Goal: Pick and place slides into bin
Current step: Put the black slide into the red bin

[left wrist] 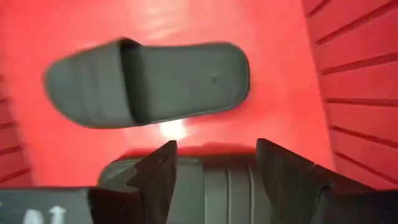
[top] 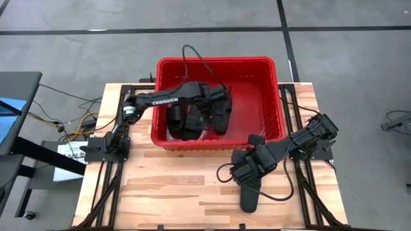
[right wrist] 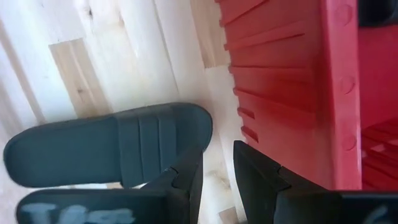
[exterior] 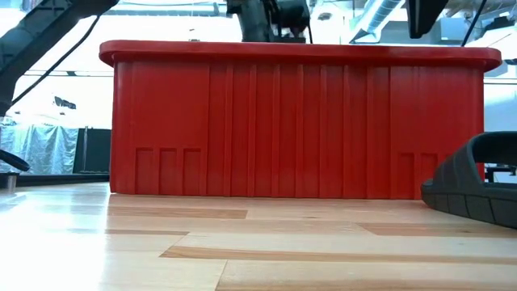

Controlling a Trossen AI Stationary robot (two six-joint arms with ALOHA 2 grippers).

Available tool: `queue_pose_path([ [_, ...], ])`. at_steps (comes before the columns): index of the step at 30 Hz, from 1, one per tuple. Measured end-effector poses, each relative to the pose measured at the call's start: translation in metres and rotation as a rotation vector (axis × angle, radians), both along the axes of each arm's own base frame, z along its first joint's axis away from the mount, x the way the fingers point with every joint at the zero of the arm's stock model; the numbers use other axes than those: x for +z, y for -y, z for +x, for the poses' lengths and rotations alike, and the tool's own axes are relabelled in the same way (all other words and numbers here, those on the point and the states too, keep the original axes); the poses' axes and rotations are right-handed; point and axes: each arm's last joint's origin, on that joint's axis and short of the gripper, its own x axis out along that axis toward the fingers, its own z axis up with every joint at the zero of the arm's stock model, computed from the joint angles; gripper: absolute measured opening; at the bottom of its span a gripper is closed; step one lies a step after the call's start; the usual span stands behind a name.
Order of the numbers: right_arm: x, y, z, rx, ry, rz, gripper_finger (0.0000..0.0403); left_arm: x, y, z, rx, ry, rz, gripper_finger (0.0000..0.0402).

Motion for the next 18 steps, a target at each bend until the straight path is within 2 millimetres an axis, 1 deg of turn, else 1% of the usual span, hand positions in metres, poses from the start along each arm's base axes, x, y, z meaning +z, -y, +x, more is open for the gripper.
queue_pose_path([
  [4,0.000,-0.001,-0.001,0.017,0.001,-0.009,0.0083,0.046,-0.003,-0.011,0.031,0.062,-0.013,0.0210],
  [6,0.000,-0.001,-0.001,0.018,0.001,-0.009,0.0083,0.068,-0.005,-0.018,0.071,0.163,-0.036,0.0210],
  [8,0.000,-0.003,-0.001,0.023,0.005,-0.015,0.0083,0.088,-0.005,-0.032,0.136,0.254,-0.045,0.0210],
  [10,0.000,-0.005,-0.002,0.033,0.020,-0.042,0.0083,0.114,-0.003,-0.049,0.218,0.351,-0.041,0.0210],
  [12,0.001,-0.006,-0.003,0.040,0.028,-0.057,0.0083,0.139,0.001,-0.069,0.295,0.428,-0.037,0.0210],
  [14,0.001,-0.007,-0.003,0.045,0.028,-0.058,0.0083,0.165,0.006,-0.089,0.350,0.541,-0.032,0.0210],
  [18,0.001,-0.007,-0.004,0.045,0.028,-0.059,0.0083,0.211,0.023,-0.128,0.392,0.761,-0.078,0.0210],
])
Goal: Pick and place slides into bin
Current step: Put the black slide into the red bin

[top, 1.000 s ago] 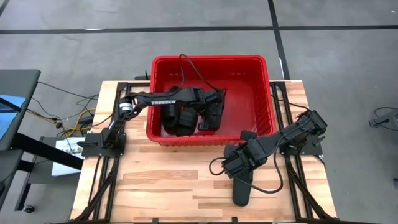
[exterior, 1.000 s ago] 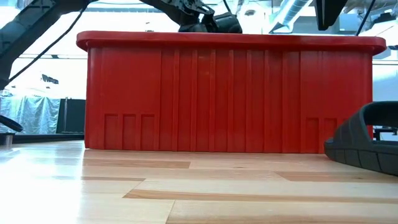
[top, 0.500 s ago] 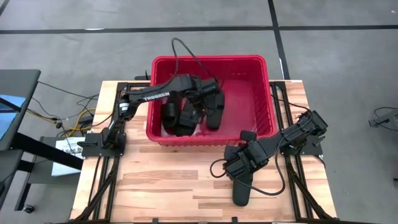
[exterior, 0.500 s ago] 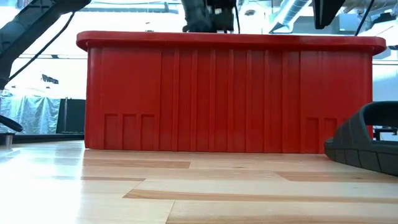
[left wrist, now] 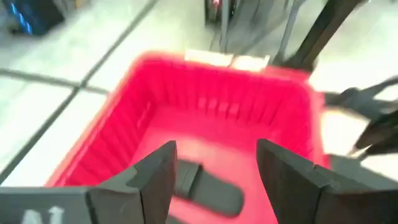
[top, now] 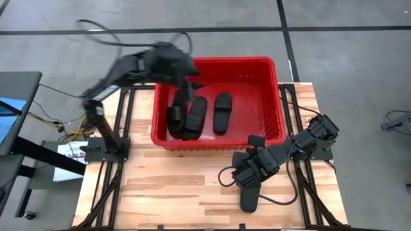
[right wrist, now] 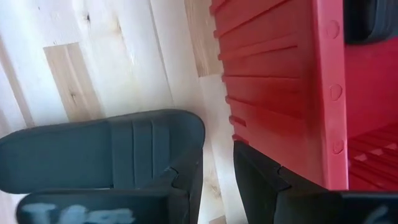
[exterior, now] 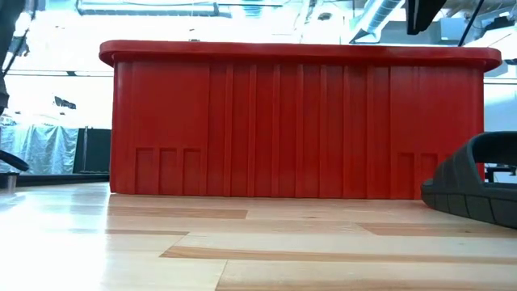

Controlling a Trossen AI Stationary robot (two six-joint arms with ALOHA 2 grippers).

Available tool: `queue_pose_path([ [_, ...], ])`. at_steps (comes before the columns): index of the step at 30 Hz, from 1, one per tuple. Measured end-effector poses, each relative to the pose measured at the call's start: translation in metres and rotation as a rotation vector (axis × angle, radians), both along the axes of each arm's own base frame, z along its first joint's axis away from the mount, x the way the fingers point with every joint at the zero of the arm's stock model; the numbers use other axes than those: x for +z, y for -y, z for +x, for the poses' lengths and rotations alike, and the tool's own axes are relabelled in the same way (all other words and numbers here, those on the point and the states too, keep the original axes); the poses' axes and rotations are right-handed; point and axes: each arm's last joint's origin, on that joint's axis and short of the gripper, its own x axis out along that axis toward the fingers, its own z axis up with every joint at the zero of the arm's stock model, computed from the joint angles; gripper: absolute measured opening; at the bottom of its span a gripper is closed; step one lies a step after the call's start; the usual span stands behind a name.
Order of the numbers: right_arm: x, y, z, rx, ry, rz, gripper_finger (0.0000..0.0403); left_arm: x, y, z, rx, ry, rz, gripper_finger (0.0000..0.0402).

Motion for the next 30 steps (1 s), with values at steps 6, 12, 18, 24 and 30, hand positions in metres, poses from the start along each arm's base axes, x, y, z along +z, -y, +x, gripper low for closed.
queue_pose_path([
  [6,0.001,-0.005,-0.002,-0.059,0.091,-0.083,0.0083,0.044,0.041,-0.052,0.018,0.235,0.043,0.0210],
  [12,0.003,-0.020,-0.011,-0.075,0.198,-0.160,0.0083,0.041,0.092,-0.076,-0.098,0.388,0.152,0.0210],
  [18,-0.002,-0.035,-0.022,-0.033,0.212,-0.179,0.0083,-0.026,0.122,-0.077,-0.006,0.473,0.112,0.0210],
  [24,-0.027,-0.056,-0.047,0.023,0.119,-0.174,0.0083,-0.090,0.143,-0.088,0.009,0.550,0.014,0.0210],
  [30,-0.044,-0.087,-0.071,0.078,0.140,-0.086,0.0083,-0.116,0.169,-0.092,-0.083,0.610,-0.061,0.0210],
])
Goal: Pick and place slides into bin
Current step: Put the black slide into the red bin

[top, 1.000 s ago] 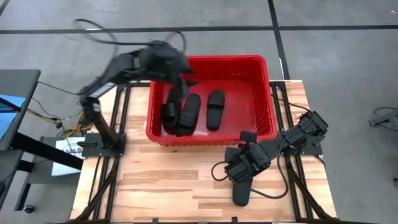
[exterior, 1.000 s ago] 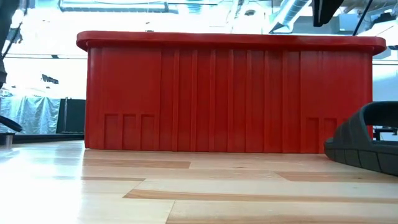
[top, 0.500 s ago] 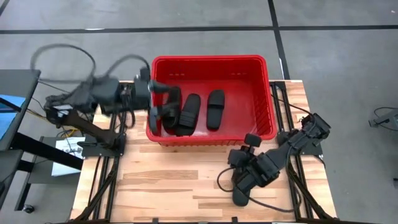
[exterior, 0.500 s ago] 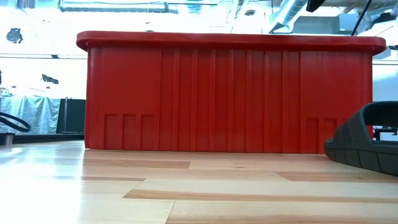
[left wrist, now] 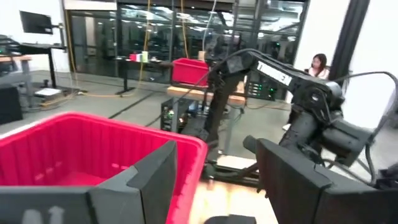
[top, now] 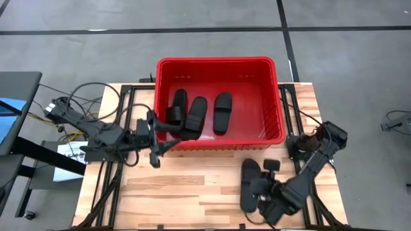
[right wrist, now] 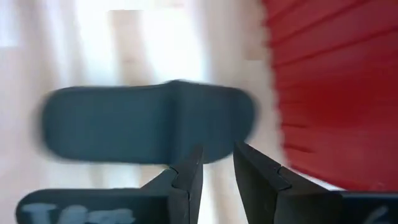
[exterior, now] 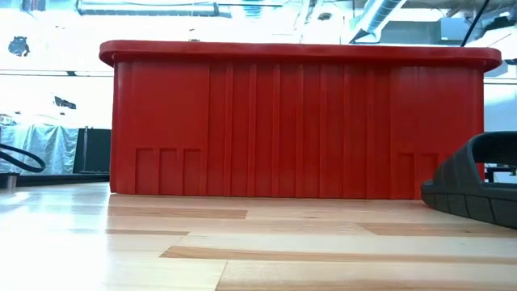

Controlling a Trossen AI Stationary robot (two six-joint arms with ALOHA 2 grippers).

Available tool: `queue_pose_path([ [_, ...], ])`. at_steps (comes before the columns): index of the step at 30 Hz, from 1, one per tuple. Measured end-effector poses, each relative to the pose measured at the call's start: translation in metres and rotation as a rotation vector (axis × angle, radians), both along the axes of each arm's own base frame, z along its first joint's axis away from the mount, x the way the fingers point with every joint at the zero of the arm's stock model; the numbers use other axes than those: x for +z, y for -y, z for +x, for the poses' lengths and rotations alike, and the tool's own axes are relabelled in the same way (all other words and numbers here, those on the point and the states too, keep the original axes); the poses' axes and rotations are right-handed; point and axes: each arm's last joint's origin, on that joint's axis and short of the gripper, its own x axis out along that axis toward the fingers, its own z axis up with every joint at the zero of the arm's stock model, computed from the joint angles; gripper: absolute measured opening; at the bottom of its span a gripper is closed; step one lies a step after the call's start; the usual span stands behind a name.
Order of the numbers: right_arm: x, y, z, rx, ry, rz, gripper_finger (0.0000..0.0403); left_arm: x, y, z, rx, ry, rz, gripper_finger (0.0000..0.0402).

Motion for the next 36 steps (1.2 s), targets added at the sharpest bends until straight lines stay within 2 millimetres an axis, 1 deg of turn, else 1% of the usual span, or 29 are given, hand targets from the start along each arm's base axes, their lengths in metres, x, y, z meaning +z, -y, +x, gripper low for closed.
queue_pose_path([
  [4,-0.007,-0.022,-0.010,0.074,0.035,0.115,0.0083,-0.010,0.011,0.006,0.021,-0.035,-0.017,0.0210],
  [7,-0.016,-0.033,-0.013,0.122,0.019,0.204,0.0083,-0.016,0.016,0.011,0.026,-0.052,-0.033,0.0210],
  [11,-0.024,-0.043,-0.010,0.129,0.084,0.291,0.0083,-0.019,0.020,0.011,0.005,-0.071,-0.027,0.0210],
  [15,-0.027,-0.049,-0.005,0.127,0.142,0.370,0.0083,-0.022,0.023,0.010,-0.031,-0.101,0.007,0.0210],
  [19,-0.026,-0.047,0.005,0.025,0.179,0.442,0.0083,-0.022,0.025,0.009,-0.072,-0.105,0.018,0.0210],
  [21,-0.027,-0.044,0.010,-0.032,0.174,0.469,0.0083,-0.022,0.027,0.009,-0.116,-0.108,0.021,0.0210],
  [26,-0.027,-0.038,0.019,-0.106,0.130,0.540,0.0083,-0.022,0.028,0.009,-0.182,-0.107,0.025,0.0210],
  [30,-0.025,-0.038,0.026,-0.135,0.130,0.614,0.0083,-0.022,0.030,0.009,-0.225,-0.106,0.011,0.0210],
  [34,-0.025,-0.036,0.031,-0.141,0.128,0.640,0.0085,-0.022,0.031,0.009,-0.255,-0.107,0.013,0.0210],
  [36,-0.025,-0.036,0.031,-0.129,0.118,0.643,0.0093,-0.022,0.031,0.009,-0.273,-0.107,0.013,0.0210],
])
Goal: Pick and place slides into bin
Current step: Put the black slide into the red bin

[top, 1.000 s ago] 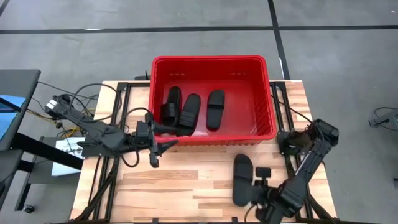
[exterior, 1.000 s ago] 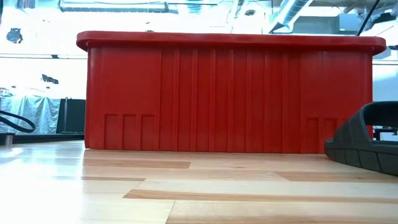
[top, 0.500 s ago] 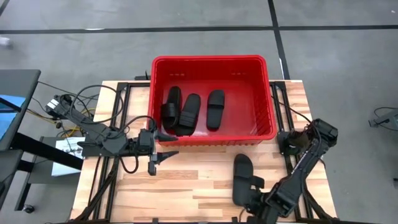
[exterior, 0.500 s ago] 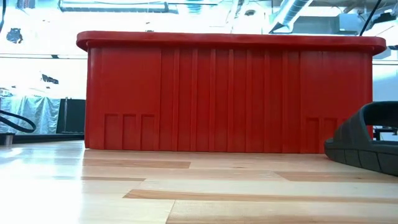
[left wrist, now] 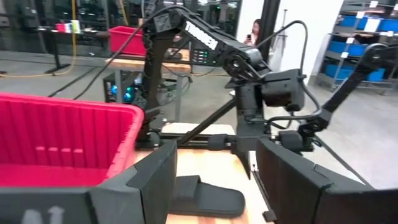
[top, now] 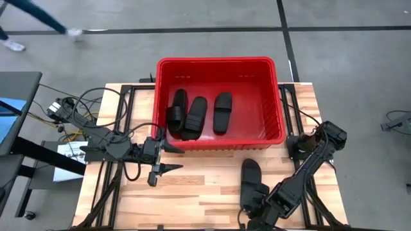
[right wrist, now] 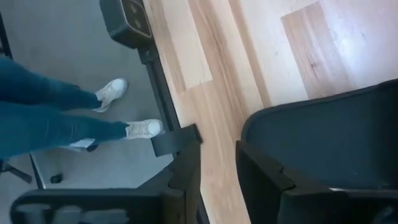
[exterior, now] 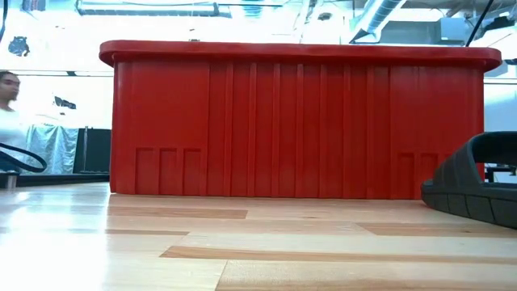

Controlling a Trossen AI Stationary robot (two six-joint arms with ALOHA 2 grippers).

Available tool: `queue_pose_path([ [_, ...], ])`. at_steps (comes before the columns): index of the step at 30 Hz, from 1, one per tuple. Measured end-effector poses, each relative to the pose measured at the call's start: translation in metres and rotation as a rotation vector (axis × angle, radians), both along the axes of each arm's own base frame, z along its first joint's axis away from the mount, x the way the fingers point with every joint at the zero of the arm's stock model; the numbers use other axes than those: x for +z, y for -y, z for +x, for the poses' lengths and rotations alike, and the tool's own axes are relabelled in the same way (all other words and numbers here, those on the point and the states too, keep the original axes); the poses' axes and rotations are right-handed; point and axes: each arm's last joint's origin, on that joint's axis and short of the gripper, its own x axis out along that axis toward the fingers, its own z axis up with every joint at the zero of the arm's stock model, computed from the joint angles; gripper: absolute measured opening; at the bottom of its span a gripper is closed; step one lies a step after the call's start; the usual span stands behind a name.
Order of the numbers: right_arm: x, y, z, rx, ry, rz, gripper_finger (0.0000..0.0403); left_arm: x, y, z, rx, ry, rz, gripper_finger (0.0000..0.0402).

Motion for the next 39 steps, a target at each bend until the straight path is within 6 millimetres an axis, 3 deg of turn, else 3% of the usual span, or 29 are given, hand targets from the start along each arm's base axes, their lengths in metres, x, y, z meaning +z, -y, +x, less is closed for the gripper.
queue_pose_path([
  [11,-0.006,-0.002,0.003,0.004,-0.013,-0.010,0.0191,0.000,0.010,-0.005,-0.069,-0.002,-0.009,0.0210],
  [21,-0.056,-0.018,0.011,0.057,-0.195,-0.019,0.0173,0.000,0.012,-0.006,-0.077,0.000,0.000,0.0210],
  [39,-0.060,0.000,0.020,0.123,-0.203,-0.128,0.0172,-0.001,0.012,-0.006,-0.077,-0.007,0.020,0.0210],
])
